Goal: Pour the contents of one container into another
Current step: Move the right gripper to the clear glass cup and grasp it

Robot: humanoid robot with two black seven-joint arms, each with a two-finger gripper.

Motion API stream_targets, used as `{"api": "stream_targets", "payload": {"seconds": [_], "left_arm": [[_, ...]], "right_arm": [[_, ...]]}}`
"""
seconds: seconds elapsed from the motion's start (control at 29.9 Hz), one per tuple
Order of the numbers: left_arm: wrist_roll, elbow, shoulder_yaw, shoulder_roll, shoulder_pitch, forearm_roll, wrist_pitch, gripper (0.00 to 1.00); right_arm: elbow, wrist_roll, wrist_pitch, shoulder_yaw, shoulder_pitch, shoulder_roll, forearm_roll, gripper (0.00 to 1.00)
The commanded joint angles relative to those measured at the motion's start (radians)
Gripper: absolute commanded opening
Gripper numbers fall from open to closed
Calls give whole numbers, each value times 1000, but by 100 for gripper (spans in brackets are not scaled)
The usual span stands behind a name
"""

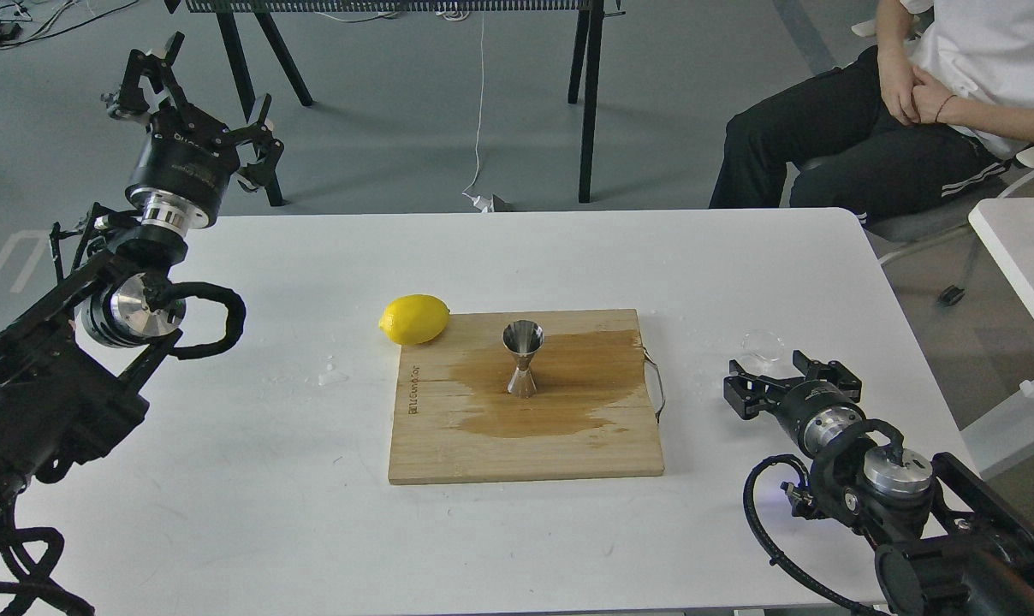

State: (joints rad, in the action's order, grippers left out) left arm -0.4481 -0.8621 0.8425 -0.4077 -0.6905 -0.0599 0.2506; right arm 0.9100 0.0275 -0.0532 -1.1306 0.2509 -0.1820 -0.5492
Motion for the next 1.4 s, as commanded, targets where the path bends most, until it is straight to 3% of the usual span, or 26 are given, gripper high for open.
{"api": "stream_targets", "payload": {"seconds": [0.0,0.27,0.37,0.87,1.17,1.37], "left_arm": [[0,0,1,0,0,0,-2,100],[-1,0,-2,3,0,0,-2,100],[-1,-2,0,1,0,0,-2,100],[-1,-2,0,1,2,0,-4,100],[-1,-2,0,3,2,0,-4,100],[-1,-2,0,1,2,0,-2,100]], "right_arm": [[-20,-1,1,0,8,10,0,87],[-68,-8,9,2,27,16,14,88],[-66,-14,52,2,25,16,17,83],[-72,-21,62,2,30,26,20,80],[-117,-28,62,2,48,35,23,60],[-129,-29,76,0,50,41,28,57]]}}
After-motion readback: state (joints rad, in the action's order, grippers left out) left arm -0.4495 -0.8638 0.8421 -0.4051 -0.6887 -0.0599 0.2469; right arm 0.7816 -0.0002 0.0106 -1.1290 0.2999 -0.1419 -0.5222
